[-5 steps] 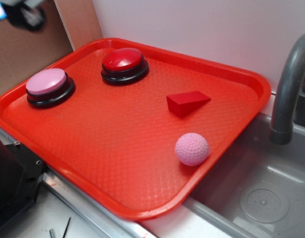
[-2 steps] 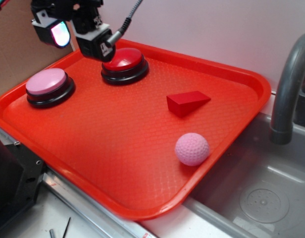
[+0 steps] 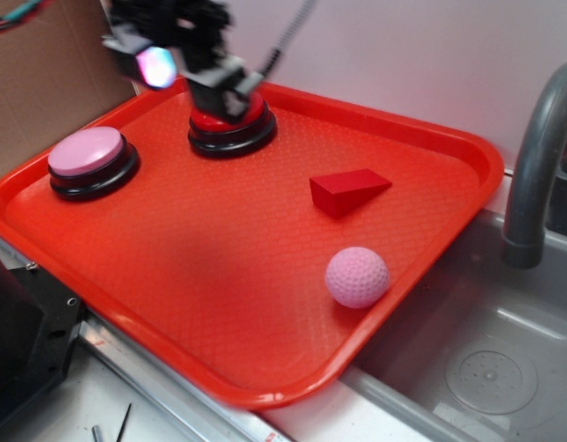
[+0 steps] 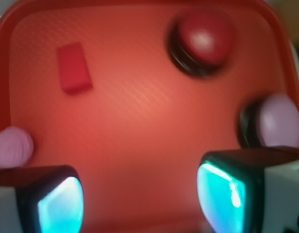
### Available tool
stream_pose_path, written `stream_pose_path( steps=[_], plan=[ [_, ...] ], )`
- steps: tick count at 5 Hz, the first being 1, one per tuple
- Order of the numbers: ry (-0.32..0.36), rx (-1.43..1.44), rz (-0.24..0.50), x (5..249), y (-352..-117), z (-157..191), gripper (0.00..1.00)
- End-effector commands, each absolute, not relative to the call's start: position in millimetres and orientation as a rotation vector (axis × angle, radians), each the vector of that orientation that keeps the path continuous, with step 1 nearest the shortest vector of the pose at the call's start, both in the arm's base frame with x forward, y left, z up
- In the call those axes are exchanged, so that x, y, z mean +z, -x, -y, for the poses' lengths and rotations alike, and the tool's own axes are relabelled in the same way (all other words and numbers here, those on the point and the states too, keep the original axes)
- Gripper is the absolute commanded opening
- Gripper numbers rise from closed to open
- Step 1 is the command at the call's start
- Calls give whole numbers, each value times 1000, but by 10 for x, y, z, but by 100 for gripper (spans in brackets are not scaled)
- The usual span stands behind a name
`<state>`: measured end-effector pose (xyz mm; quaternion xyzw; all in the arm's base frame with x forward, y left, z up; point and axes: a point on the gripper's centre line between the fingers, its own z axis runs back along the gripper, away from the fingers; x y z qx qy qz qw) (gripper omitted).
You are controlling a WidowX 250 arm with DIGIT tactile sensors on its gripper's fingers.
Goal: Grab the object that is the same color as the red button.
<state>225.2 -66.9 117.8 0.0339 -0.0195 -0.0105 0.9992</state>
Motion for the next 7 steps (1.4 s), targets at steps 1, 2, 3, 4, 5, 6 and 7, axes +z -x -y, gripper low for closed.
stream_pose_path(
  steps=[1, 2, 3, 4, 5, 6, 7],
  plan=[
    [-111, -134, 179, 820, -2937, 923, 100],
    [-140, -186, 98, 548, -2942, 1059, 100],
    [-91, -197, 97, 388, -2895, 1167, 100],
    [-89, -226, 63, 375, -2911, 1227, 100],
    [-60, -221, 41, 387, -2837, 1166, 100],
    [-21, -235, 68, 386, -2746, 1078, 100],
    [-4, -245, 43, 257, -2709, 1008, 100]
  ],
)
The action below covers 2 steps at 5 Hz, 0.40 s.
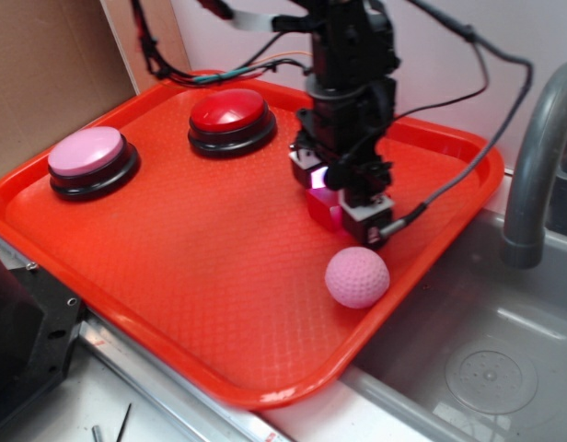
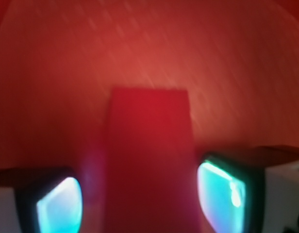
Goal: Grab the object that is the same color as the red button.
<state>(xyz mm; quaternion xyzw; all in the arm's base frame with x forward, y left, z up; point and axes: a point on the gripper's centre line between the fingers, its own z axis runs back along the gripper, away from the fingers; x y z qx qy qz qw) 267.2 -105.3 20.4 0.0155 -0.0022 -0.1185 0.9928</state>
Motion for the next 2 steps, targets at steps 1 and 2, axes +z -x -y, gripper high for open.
stream_pose_path(
  steps=[1, 2],
  plan=[
    [5, -235, 35, 202, -2721, 1006, 100],
    [-2, -238, 5, 152, -2769, 1057, 100]
  ],
)
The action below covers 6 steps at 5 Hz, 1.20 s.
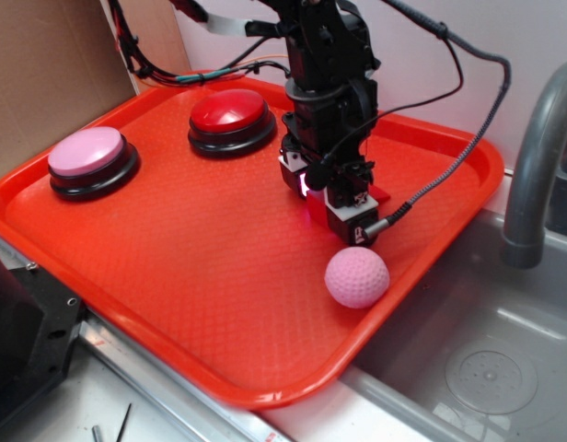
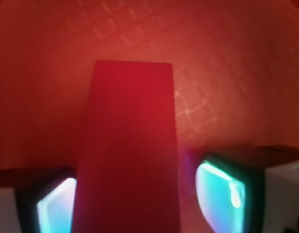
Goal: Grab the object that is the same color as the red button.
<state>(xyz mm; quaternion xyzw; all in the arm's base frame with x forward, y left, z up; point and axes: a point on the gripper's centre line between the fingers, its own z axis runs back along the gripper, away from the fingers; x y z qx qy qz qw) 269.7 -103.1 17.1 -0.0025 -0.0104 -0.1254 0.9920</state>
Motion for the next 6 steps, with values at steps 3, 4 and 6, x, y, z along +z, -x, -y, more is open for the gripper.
stream_pose_path(
  steps=[3, 4, 6],
  plan=[
    [-147, -68, 111, 1365, -2335, 1058, 0],
    [-87, 51, 169, 1852, -2020, 862, 0],
    [-7, 259, 200, 2277, -1658, 357, 0]
  ],
)
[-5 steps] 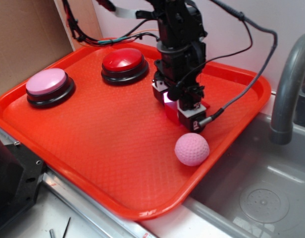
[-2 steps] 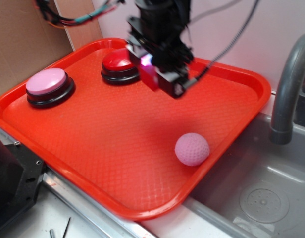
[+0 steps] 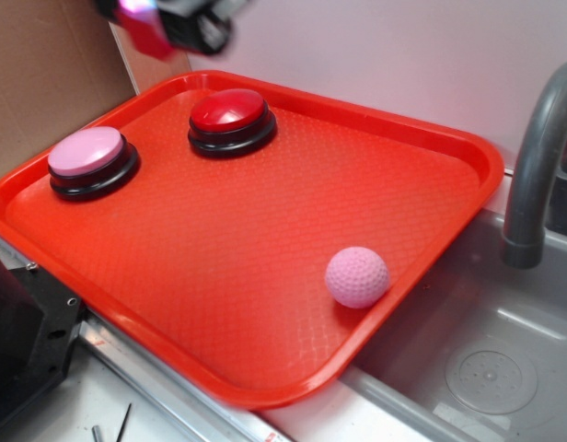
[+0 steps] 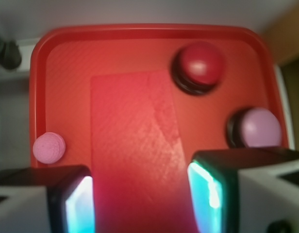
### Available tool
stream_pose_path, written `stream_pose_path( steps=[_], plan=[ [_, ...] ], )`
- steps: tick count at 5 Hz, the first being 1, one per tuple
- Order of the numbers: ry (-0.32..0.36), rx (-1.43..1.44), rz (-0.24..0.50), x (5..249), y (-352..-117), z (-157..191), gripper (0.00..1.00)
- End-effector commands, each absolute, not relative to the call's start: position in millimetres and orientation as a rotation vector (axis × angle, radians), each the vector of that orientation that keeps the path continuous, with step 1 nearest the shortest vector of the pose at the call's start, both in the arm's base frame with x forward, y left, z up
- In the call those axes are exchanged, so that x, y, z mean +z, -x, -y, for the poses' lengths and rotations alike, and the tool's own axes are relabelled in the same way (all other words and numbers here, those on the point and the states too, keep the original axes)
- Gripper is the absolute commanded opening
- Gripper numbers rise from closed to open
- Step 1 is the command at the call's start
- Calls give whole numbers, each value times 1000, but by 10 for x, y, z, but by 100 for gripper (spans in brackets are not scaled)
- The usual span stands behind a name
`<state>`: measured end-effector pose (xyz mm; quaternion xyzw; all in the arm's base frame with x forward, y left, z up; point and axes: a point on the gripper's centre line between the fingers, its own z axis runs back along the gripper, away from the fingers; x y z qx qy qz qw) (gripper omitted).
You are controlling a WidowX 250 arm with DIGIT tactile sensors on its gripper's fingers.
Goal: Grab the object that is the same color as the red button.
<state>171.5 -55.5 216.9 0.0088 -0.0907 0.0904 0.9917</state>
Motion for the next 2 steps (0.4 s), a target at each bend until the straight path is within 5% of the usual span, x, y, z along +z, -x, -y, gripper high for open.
stream_pose_path(
  steps=[1, 2],
  plan=[
    [27, 318, 177, 2207, -1720, 198, 0],
    [-67, 300, 76, 2073, -1855, 252, 0]
  ],
)
